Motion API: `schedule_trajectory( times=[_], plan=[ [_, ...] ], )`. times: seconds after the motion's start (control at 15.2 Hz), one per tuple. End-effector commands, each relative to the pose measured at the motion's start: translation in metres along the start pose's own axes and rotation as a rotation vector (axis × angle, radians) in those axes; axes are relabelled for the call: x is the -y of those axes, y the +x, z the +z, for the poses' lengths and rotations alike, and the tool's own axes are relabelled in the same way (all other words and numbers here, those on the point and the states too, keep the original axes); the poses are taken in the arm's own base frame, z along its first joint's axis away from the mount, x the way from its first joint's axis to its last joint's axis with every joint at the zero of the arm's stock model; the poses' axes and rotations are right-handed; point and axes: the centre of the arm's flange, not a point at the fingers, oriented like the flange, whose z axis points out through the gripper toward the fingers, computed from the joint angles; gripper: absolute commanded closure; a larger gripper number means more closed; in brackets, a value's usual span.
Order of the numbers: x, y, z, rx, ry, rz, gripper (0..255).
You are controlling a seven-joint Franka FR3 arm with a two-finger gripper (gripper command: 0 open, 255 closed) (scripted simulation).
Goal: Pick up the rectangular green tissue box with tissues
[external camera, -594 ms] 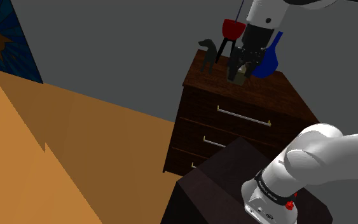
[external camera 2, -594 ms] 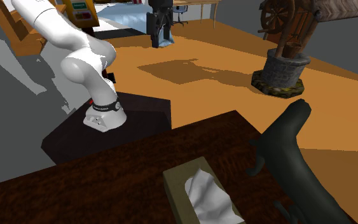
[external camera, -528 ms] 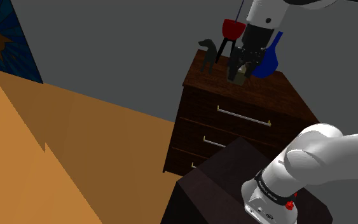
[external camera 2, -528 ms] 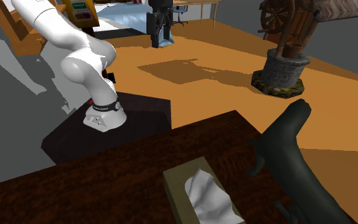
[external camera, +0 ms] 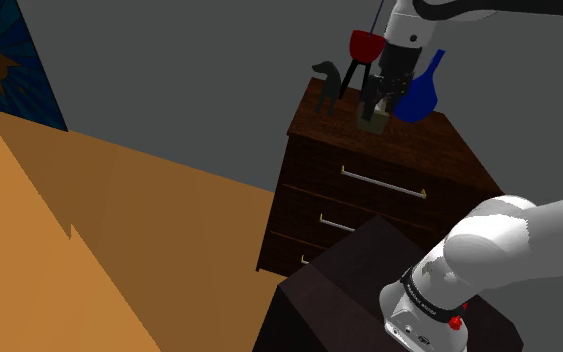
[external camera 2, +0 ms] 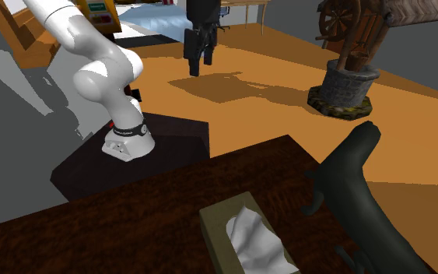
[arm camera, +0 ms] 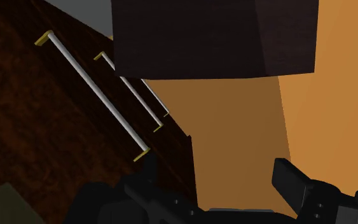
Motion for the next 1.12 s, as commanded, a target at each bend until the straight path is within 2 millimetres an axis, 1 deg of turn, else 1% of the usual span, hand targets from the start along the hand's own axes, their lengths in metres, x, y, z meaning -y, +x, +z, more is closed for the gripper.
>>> schedule_trajectory(
  times=[0.0, 0.53, 1.06],
  plan=[
    [-0.021, 0.015, 0.008, 0.003, -0.021, -0.011, 0],
    [-0.098, 0.071, 0.023, 0.017, -0.099, -0.048, 0],
    [-0.173, 0.131, 0.033, 0.030, -0.177, -0.085, 0]
  ],
)
